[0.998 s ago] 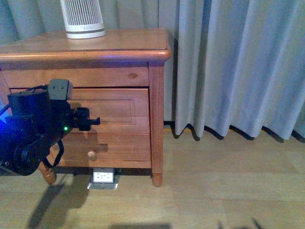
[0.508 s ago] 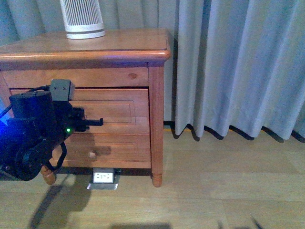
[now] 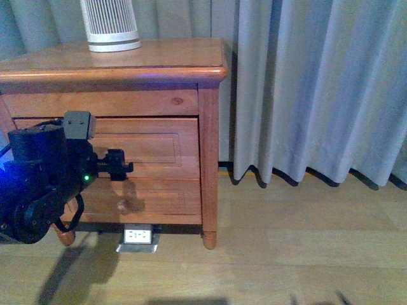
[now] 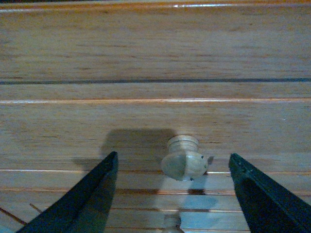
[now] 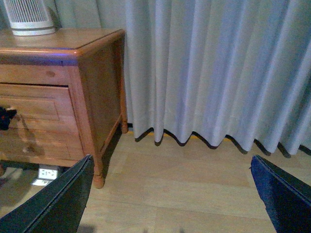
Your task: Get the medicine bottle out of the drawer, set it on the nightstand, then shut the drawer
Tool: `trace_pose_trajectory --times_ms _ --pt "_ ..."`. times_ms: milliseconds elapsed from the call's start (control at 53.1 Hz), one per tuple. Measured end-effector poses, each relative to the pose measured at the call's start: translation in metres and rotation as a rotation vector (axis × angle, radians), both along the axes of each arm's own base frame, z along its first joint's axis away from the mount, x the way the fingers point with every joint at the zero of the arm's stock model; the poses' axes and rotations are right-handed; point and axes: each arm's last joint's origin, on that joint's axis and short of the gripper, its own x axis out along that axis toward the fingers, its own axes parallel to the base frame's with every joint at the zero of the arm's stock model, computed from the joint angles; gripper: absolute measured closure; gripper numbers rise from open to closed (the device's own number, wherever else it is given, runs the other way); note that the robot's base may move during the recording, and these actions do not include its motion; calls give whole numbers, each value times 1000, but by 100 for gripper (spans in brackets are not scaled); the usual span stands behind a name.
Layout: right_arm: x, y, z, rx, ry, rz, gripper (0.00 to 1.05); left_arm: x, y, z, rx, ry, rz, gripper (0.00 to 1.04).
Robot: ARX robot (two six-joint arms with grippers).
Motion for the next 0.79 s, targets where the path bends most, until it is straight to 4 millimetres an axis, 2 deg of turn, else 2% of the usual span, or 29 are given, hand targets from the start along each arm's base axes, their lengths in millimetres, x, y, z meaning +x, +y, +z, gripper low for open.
trace_pose_trajectory --times_ms 94,132,490,791 --pt "0 0 0 0 0 0 7 0 0 0 0 2 0 7" --pt "0 0 0 0 0 0 7 1 0 1 -1 2 -1 5" --pt "0 0 0 0 0 0 7 12 -2 9 -24 -9 5 7" --pt "0 0 0 0 0 0 7 14 -4 -8 -47 25 7 7"
